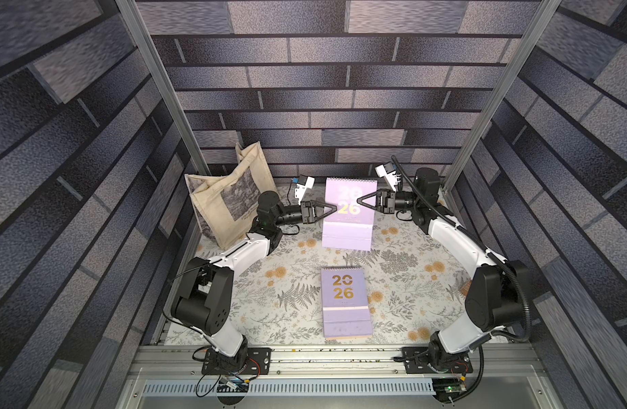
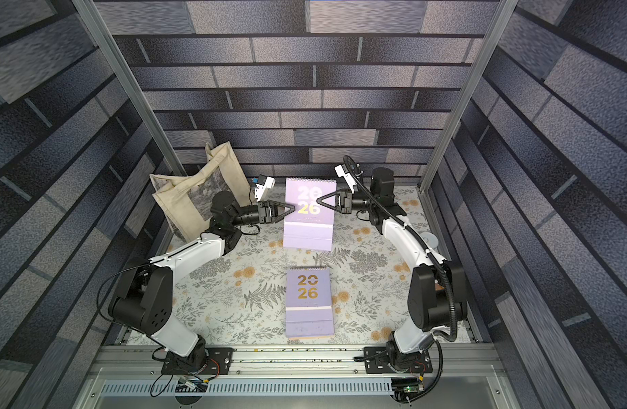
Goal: Stack the calendars
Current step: Place the calendar at the calendar.
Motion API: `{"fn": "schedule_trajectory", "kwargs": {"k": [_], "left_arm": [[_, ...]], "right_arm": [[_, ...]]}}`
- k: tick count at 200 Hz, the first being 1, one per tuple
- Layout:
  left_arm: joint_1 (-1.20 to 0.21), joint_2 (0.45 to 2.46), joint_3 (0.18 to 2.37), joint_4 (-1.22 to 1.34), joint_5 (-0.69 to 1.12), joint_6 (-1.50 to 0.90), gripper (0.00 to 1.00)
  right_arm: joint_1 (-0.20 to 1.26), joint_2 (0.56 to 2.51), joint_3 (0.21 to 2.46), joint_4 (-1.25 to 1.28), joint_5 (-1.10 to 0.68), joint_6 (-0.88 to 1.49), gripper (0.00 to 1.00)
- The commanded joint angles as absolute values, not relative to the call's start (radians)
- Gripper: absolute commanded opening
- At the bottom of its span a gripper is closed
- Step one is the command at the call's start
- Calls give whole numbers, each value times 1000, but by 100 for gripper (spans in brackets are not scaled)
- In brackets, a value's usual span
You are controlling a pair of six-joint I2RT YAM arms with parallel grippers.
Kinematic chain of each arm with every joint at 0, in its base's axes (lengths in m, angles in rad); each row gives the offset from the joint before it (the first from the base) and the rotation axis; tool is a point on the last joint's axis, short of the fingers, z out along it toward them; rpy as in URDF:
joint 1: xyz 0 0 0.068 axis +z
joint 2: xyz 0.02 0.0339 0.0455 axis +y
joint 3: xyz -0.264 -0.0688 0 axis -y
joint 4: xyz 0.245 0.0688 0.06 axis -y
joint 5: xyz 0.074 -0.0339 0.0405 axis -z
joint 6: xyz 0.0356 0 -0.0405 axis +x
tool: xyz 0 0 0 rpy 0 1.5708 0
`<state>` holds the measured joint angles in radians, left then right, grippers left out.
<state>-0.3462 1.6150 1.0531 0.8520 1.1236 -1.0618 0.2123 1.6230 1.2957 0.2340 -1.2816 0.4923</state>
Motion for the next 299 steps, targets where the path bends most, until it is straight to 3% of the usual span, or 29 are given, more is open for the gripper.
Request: {"fn": "schedule_trajectory", "kwargs": {"k": [1,67,84,112,138,158,170,187,197,242,299], "left_arm": [[-343,1560,1104,779,1148,-988,63],[-330,1591,1135,779,1161,-984,57],[-327,1597,1142,780,1167,-986,50],[-327,1600,1146,781,1174,-987,20],[-330,1601,1142,785,1175,-988,0],[-330,1598,1137,789,1172,-994,0],[-326,1595,1129,795,1173,-1002,0],[-317,1588,1111,827,1181,-1031,0],[-303,1582,1095,843,1181,-1054,0],[-226,1525,1029,886,1181,-1168,0],[-256,1396,893,667,1171,-1148,0]], "right_arm": [[220,1624,1326,246,-1311,475,0],[227,1634,1338,217,-1368,479,0],[229,1636,1339,212,-1378,479,0],[233,1639,1342,202,-1391,477,0],[238,1644,1351,193,-1399,477,0],[238,1645,1350,189,-1395,475,0],[238,1644,1350,185,-1387,474,17],[239,1639,1351,173,-1367,468,56],[238,1637,1355,151,-1364,452,65],[200,1592,1303,55,-1300,368,69],[173,1486,1167,32,-1171,369,69]]}}
